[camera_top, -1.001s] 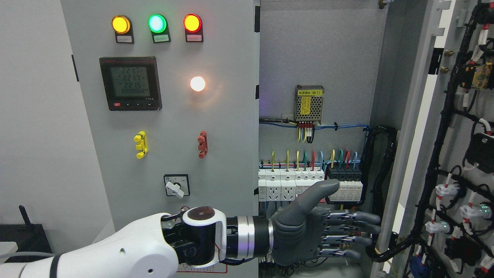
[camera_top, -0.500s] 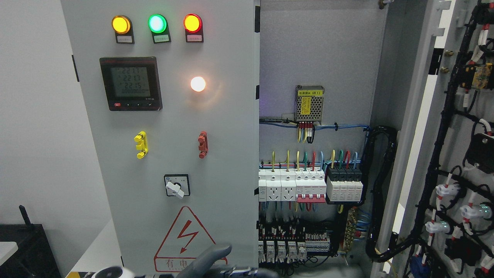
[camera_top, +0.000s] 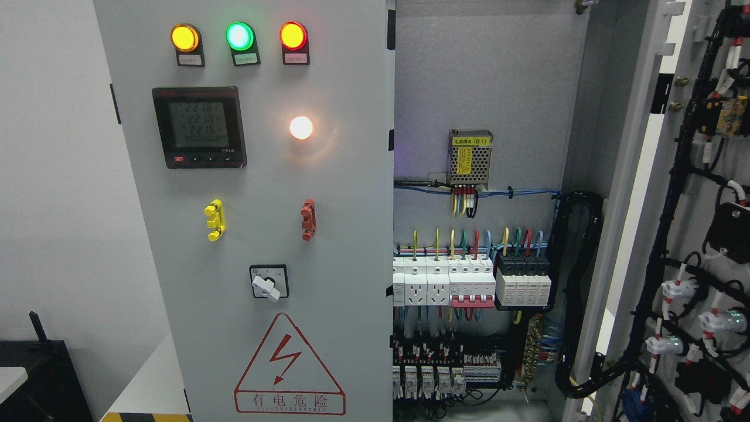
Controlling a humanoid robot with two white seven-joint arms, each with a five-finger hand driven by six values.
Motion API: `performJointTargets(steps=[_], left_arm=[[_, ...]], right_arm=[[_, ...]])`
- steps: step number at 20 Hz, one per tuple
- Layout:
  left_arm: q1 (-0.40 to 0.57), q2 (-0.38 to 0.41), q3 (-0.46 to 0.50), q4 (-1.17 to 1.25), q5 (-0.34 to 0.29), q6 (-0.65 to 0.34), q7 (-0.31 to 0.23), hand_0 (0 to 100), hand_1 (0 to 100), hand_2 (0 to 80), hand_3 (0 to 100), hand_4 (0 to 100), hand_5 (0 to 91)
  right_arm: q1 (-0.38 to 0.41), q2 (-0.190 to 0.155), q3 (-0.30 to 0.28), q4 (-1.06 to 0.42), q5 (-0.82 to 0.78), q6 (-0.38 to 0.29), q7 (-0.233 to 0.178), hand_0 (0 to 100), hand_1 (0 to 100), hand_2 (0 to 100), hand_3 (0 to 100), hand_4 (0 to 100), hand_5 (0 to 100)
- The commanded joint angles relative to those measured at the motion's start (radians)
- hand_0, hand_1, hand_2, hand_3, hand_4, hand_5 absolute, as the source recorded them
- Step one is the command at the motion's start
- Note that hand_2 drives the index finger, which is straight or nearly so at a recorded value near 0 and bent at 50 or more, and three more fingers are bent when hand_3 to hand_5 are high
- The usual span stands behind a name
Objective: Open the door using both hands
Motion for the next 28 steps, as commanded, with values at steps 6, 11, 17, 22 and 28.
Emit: performJointTargets(steps=[6,11,17,22,28], left_arm=[[0.542,-0.375,0.66,0.22,-0.501,-0.141,-0.002,0,0,0.0,0,0,0.0],[0.621,-0.531,0.721,0.405,-0.659,-0.299,0.003,0,0,0.0,0,0,0.0],[0.527,-0.622,0.744,0.857,-0.791,-0.377,0.006,0,0,0.0,0,0,0.0],[0.369,-0.683,0.736,1.227,-0.9,-0.377,0.087,0,0,0.0,0,0,0.0],[0.282,-0.771,0.747,1.405,-0.923,-0.367,0.259,0,0,0.0,0,0,0.0]], right_arm=[[0.0,0.0,0.0,0.0,0.005,0.0,0.0,38,0,0,0,0,0],[0.0,0.0,0.0,0.0,0.005,0.0,0.0,38,0,0,0,0,0],[0.0,0.0,0.0,0.0,0.005,0.0,0.0,38,0,0,0,0,0],[0.0,0.0,0.0,0.0,0.005,0.0,0.0,38,0,0,0,0,0],[0.0,0.0,0.0,0.0,0.005,0.0,0.0,38,0,0,0,0,0]])
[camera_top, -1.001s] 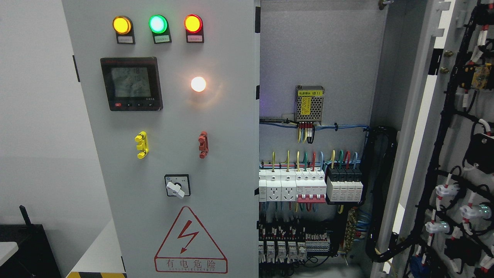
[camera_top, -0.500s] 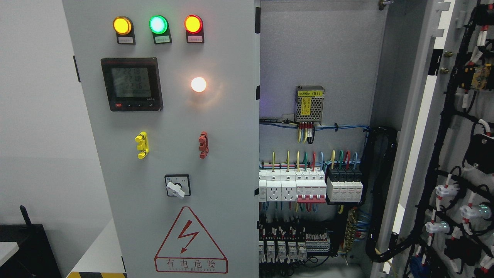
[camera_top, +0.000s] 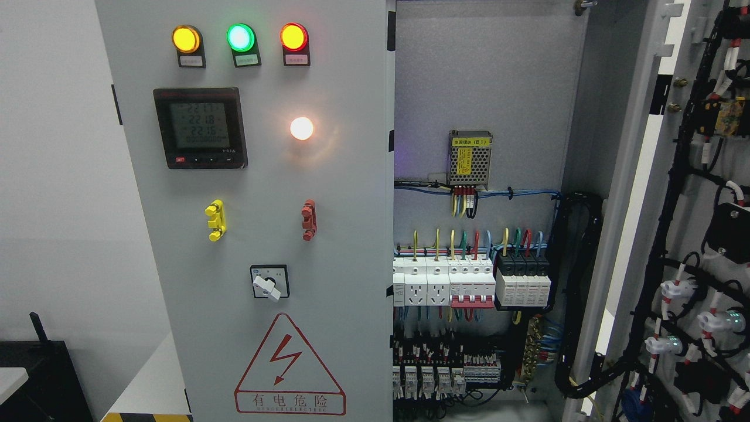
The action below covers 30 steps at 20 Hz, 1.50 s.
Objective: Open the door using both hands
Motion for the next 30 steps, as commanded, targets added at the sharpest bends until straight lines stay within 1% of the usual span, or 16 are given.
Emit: performJointTargets(steps=[1,3,5,8,9,10,13,19,21,23,24,26,29,30], left_arm=[[-0.09,-0.194,0.078,0.494,-0.064,0.016,0.09,0,0,0.0,0,0,0.0],[-0.116,-0.22,0.08,0.546,-0.069,0.018,0.141,0,0,0.0,0,0,0.0],[-0.131,-0.252,0.092,0.579,-0.089,0.019,0.176,0,0,0.0,0,0,0.0],[-0.136,-0.286,0.175,0.584,-0.158,0.042,0.208,0,0,0.0,0,0,0.0],[-0.14,-0.292,0.183,0.584,-0.179,0.059,0.21,0,0,0.0,0,0,0.0],[-0.151,-0.298,0.184,0.582,-0.182,0.08,0.21,0,0,0.0,0,0,0.0],[-0.171,-0.315,0.184,0.581,-0.182,0.14,0.21,0,0,0.0,0,0,0.0],[-0.226,-0.323,0.187,0.576,-0.187,0.215,0.211,0,0,0.0,0,0,0.0],[-0.232,-0.324,0.187,0.571,-0.202,0.217,0.211,0,0,0.0,0,0,0.0],[-0.232,-0.324,0.187,0.567,-0.245,0.217,0.211,0,0,0.0,0,0,0.0],[-0.232,-0.324,0.189,0.565,-0.256,0.214,0.211,0,0,0.0,0,0,0.0],[-0.232,-0.326,0.189,0.565,-0.256,0.214,0.216,0,0,0.0,0,0,0.0],[-0.234,-0.326,0.189,0.565,-0.254,0.209,0.263,0,0,0.0,0,0,0.0],[-0.234,-0.326,0.187,0.564,-0.254,0.208,0.265,0,0,0.0,0,0,0.0]], right_arm=[[0.0,0.0,0.0,0.0,0.005,0.0,0.0,38,0,0,0,0,0],[0.0,0.0,0.0,0.0,0.005,0.0,0.0,38,0,0,0,0,0],[0.0,0.0,0.0,0.0,0.005,0.0,0.0,38,0,0,0,0,0],[0.0,0.0,0.0,0.0,0.005,0.0,0.0,38,0,0,0,0,0],[0.0,0.0,0.0,0.0,0.005,0.0,0.0,38,0,0,0,0,0],[0.0,0.0,0.001,0.0,0.005,0.0,0.0,38,0,0,0,0,0],[0.0,0.0,0.0,0.0,0.005,0.0,0.0,38,0,0,0,0,0],[0.0,0.0,0.0,-0.002,0.003,0.0,0.0,38,0,0,0,0,0],[-0.003,0.0,0.0,-0.002,0.002,0.0,0.0,38,0,0,0,0,0],[-0.005,-0.001,-0.003,-0.002,0.002,0.0,0.0,38,0,0,0,0,0],[-0.006,-0.002,-0.003,-0.002,0.003,0.0,0.0,38,0,0,0,0,0],[-0.008,-0.002,-0.003,-0.02,0.002,0.0,0.0,38,0,0,0,0,0],[-0.002,-0.012,-0.002,-0.13,0.003,0.0,0.0,38,0,0,0,0,0],[0.0,-0.015,-0.002,-0.159,0.003,0.0,0.0,38,0,0,0,0,0]])
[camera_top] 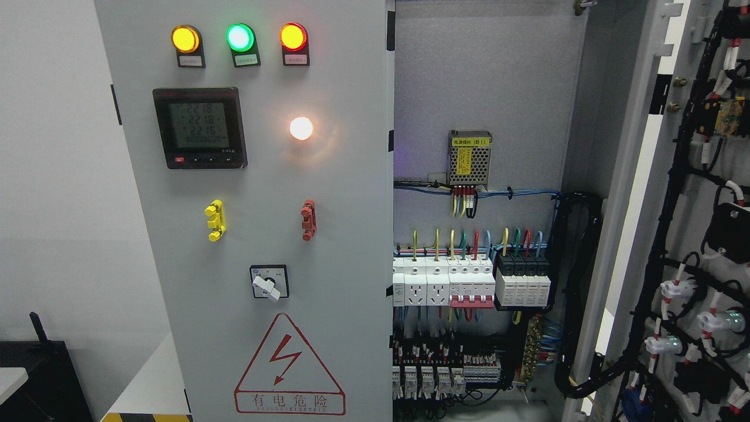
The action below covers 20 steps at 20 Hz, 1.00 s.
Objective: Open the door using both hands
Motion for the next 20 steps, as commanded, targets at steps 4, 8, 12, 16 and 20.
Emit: performJointTargets(steps=[4,8,12,16,20], left_arm=[[-0.009,-0.053,0.016,0.001,-0.016,-0.014,0.023,0,0,0.0,0,0,0.0],[-0.009,-0.053,0.009,-0.01,-0.013,-0.016,0.023,0,0,0.0,0,0,0.0],[-0.009,-0.055,0.006,-0.01,-0.011,-0.042,0.018,0,0,0.0,0,0,0.0],[-0.009,-0.055,0.006,-0.008,-0.01,-0.057,0.009,0,0,0.0,0,0,0.0],[-0.012,-0.056,0.006,-0.007,-0.01,-0.057,0.007,0,0,0.0,0,0,0.0]], right_arm=[[0.016,-0.017,0.0,-0.226,0.003,-0.002,0.0,38,0,0,0,0,0],[0.103,-0.063,0.0,-0.401,0.002,-0.002,0.0,38,0,0,0,0,0],[0.168,-0.074,0.001,-0.585,0.002,-0.002,0.0,38,0,0,0,0,0],[0.225,-0.117,0.012,-0.781,0.002,-0.002,0.0,38,0,0,0,0,0],[0.312,-0.158,0.016,-0.988,0.002,-0.003,-0.002,38,0,0,0,0,0]])
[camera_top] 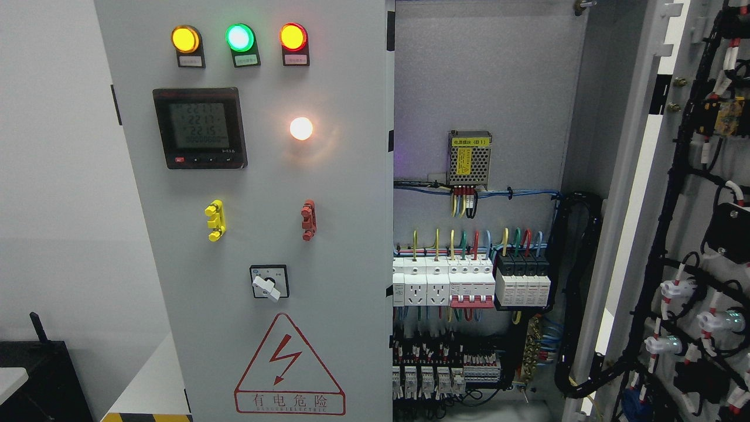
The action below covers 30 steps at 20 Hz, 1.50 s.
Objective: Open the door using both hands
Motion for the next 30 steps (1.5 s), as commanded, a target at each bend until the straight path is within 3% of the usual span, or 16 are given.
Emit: performJointTargets(steps=[1,3,8,14,18,19,28,30], left_arm=[[-0.002,-0.036,-0.001,0.0,0.0,-0.002,-0.003,0,0,0.0,0,0,0.0],[-0.002,-0.037,-0.001,0.003,0.002,-0.002,-0.003,0,0,0.0,0,0,0.0],[-0.002,-0.037,0.001,0.007,0.0,-0.002,-0.003,0,0,0.0,0,0,0.0],[-0.002,-0.037,-0.001,0.007,0.002,-0.002,-0.005,0,0,0.0,0,0,0.0],[-0.002,-0.037,0.001,0.007,0.0,-0.002,-0.005,0,0,0.0,0,0,0.0],[-0.002,-0.037,-0.001,0.007,0.0,-0.002,-0.005,0,0,0.0,0,0,0.0],[-0.002,-0.037,-0.001,0.007,0.0,-0.002,-0.005,0,0,0.0,0,0,0.0],[-0.002,-0.037,-0.001,0.007,0.0,-0.002,-0.005,0,0,0.0,0,0,0.0]], right_arm=[[0.122,-0.08,0.011,-0.5,0.002,0.001,-0.002,38,0,0,0,0,0],[0.168,-0.078,0.019,-0.581,0.002,-0.001,-0.002,38,0,0,0,0,0],[0.322,-0.11,0.161,-0.827,0.002,-0.039,-0.002,38,0,0,0,0,0],[0.339,-0.141,0.183,-0.98,0.002,-0.122,0.0,38,0,0,0,0,0],[0.374,-0.227,0.227,-1.141,0.002,-0.123,-0.003,38,0,0,0,0,0],[0.377,-0.235,0.227,-1.168,0.002,-0.129,-0.003,38,0,0,0,0,0],[0.428,-0.262,0.226,-1.237,0.002,-0.41,-0.003,38,0,0,0,0,0],[0.428,-0.273,0.226,-1.264,0.002,-0.435,-0.003,38,0,0,0,0,0]])
